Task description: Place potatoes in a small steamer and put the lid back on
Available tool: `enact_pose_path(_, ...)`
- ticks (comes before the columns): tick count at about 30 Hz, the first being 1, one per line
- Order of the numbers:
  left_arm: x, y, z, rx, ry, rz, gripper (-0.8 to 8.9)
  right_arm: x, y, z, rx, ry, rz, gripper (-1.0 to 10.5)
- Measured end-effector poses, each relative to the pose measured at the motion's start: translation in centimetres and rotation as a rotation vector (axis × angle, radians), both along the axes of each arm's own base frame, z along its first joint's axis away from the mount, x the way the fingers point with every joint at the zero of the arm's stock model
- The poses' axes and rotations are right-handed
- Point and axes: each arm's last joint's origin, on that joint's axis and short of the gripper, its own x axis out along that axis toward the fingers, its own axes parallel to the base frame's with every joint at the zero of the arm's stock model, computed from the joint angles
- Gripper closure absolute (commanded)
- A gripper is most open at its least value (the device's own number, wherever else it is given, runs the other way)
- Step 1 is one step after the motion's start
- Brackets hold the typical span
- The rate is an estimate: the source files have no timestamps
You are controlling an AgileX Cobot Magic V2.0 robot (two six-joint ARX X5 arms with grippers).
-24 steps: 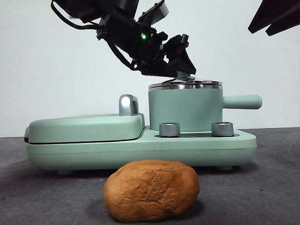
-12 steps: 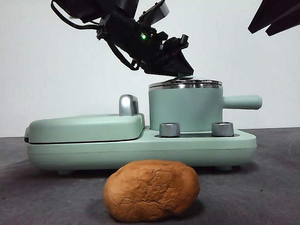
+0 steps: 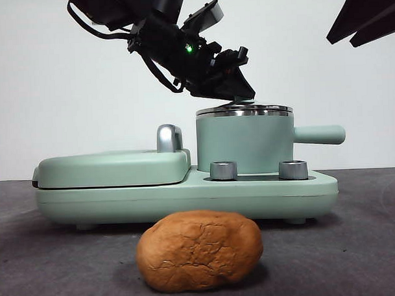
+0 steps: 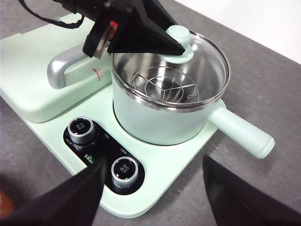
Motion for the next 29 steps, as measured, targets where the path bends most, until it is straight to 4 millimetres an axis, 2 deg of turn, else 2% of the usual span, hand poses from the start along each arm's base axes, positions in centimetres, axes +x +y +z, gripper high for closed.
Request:
enact_pose_path(9,-0.1,0.4,1.4,-0.022,-0.071,0.020,8.08,0.0,0.0,0.0,0.000,0.000,0.000,6.2)
enact_pose_path(14,-1.2,1.1,4.4,-0.056,-0.120,0.020,8.08,0.0,0.0,0.0,0.000,0.000,0.000,6.2)
enact_pose_path(21,-4.2,3.3,9.2,-0.087,-0.099,0.034,8.04,0.0,0.0,0.0,0.000,0.001,0.000,6.2)
enact_pose_path(29,-5.8,7.0,11.4,-0.061,0.007,0.140,8.03,-0.1,0.4,0.0,-0.001,0.003,0.022,6.2)
